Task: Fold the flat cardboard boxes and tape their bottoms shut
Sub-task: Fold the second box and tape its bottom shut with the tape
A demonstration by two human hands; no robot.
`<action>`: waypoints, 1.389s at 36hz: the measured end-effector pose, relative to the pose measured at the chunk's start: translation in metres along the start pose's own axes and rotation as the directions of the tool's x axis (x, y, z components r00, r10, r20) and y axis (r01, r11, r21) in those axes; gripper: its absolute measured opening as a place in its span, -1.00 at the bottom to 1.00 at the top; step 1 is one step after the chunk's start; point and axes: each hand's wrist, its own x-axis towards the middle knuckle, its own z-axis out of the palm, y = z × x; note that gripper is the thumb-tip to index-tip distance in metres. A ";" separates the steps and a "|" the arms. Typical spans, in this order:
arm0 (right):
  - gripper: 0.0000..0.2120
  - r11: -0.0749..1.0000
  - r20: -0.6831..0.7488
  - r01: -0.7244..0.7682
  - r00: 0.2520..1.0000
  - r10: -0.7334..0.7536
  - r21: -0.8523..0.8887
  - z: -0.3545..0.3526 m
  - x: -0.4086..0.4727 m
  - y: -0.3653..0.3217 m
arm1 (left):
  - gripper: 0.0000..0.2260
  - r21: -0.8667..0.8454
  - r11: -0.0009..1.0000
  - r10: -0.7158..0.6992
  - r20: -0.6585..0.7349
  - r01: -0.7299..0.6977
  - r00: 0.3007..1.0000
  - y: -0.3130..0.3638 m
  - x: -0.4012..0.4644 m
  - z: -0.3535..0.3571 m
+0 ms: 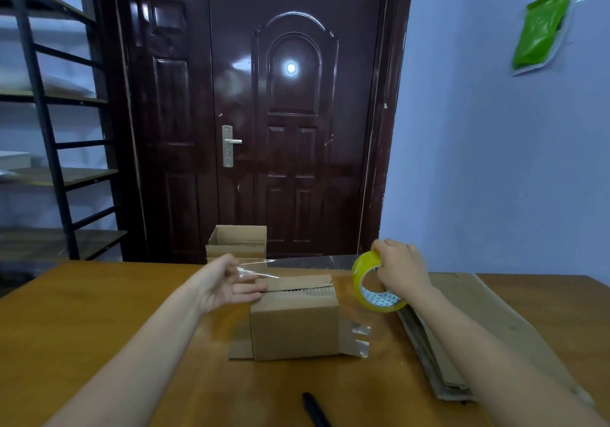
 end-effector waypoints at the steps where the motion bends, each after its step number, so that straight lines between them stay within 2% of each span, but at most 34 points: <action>1: -0.72 1.000 0.002 0.003 1.000 -0.003 -0.009 0.001 -0.001 -0.001 | -0.93 -0.037 0.999 -0.012 0.012 0.012 1.000 0.000 0.001 -0.001; 2: -0.72 1.000 0.003 0.005 1.000 -0.005 -0.016 0.003 -0.001 -0.002 | -0.96 -0.066 0.998 -0.019 0.021 0.021 1.000 0.001 0.001 -0.001; 3: -0.72 1.000 0.003 0.006 1.000 -0.006 -0.018 0.004 -0.002 -0.002 | -0.89 -0.087 0.996 -0.024 0.025 0.026 0.999 0.001 0.001 -0.002; 7: -0.74 1.000 0.014 0.015 1.000 -0.015 -0.008 0.013 -0.004 -0.004 | -0.47 -0.167 0.985 -0.031 0.015 0.033 0.999 0.002 0.000 -0.003; 10: -0.74 0.999 0.029 0.034 0.999 -0.034 -0.002 0.015 -0.005 -0.007 | -0.41 -0.185 0.982 -0.029 0.009 0.030 1.000 0.001 0.000 -0.004; 18: -0.70 0.998 0.076 0.055 0.996 -0.053 -0.024 0.022 -0.009 -0.010 | -0.41 -0.137 0.990 -0.040 -0.041 0.034 0.998 0.000 -0.001 -0.006; 34: -0.62 0.997 0.103 0.049 0.994 -0.044 -0.054 0.045 -0.019 -0.006 | -0.40 -0.154 0.986 -0.061 0.051 0.068 0.997 -0.004 0.012 -0.014; 40: -0.64 0.992 0.177 0.082 0.982 -0.063 -0.100 0.050 -0.029 -0.009 | -0.52 -0.164 0.985 -0.051 0.050 0.059 0.997 -0.009 0.008 -0.013; 45: -0.70 0.992 0.221 0.079 0.974 -0.055 -0.102 0.053 -0.037 -0.015 | -0.46 -0.130 0.991 -0.009 0.022 0.012 1.000 -0.015 0.011 -0.014; 48: -0.70 0.992 0.200 0.076 0.978 -0.053 -0.105 0.055 -0.037 -0.017 | -0.55 -0.090 0.996 0.009 0.019 -0.007 1.000 -0.016 0.011 -0.013; 50: -0.69 0.991 0.201 0.075 0.978 -0.052 -0.110 0.055 -0.037 -0.016 | -0.71 -0.074 0.997 0.028 0.016 -0.027 0.999 -0.017 0.009 -0.012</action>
